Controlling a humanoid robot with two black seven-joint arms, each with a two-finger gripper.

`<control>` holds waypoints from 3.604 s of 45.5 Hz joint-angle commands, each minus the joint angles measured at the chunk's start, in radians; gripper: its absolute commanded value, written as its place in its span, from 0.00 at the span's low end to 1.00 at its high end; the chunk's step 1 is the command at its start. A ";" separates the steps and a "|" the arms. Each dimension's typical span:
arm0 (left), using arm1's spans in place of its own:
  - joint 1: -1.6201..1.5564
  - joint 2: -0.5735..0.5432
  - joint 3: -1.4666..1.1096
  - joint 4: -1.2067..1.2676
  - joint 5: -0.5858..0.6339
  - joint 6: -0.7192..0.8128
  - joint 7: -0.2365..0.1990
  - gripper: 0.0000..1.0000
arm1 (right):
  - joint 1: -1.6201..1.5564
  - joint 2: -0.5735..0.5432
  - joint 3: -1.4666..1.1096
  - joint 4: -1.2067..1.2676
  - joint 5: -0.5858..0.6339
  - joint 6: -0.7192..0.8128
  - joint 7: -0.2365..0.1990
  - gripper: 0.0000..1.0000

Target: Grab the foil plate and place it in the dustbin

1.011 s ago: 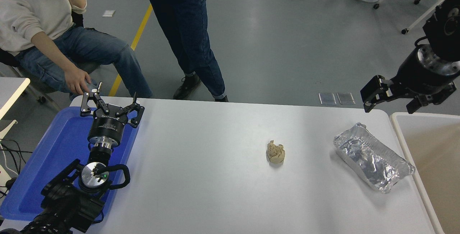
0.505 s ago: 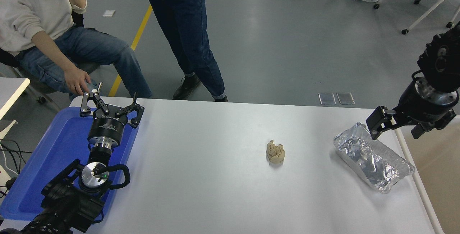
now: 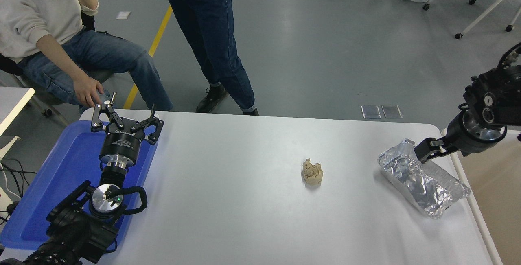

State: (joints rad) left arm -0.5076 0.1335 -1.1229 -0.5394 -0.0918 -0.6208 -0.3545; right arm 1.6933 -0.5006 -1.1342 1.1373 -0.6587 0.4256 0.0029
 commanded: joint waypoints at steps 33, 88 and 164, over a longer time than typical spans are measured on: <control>0.000 0.000 0.000 0.001 0.000 0.001 -0.001 1.00 | -0.567 -0.007 0.177 -0.478 -0.045 -0.427 0.011 1.00; 0.000 0.000 0.000 0.001 0.000 0.001 -0.001 1.00 | -0.511 -0.118 0.205 -0.226 0.717 -0.208 -0.052 0.98; 0.000 0.000 0.000 0.001 0.001 0.001 0.000 1.00 | -0.541 -0.118 0.263 -0.183 0.696 -0.355 -0.049 0.00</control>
State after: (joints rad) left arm -0.5078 0.1335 -1.1229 -0.5393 -0.0916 -0.6198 -0.3559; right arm 1.0961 -0.5686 -0.8604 0.9037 0.0453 0.0684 -0.0470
